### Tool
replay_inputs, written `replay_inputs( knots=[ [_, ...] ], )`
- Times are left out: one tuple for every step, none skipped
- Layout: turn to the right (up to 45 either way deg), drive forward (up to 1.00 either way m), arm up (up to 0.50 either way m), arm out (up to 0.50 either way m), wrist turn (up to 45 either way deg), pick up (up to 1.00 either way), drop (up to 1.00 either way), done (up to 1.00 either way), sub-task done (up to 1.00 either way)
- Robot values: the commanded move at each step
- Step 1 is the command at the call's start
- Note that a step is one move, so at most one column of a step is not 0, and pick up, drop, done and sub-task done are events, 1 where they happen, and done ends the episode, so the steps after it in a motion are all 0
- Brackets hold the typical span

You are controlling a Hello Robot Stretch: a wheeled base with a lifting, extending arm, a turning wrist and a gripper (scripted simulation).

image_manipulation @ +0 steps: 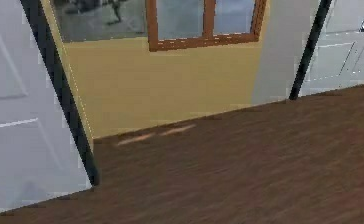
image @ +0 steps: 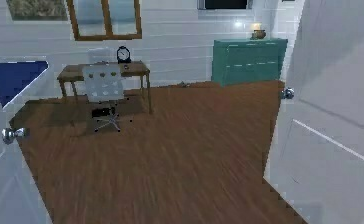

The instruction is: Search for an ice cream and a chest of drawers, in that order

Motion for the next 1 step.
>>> replay_inputs(
  knots=[
    [0.0, 1.00, 0.00, 0.00, 0.0, 0.00, 0.00, 0.00, 0.00]
  ],
)
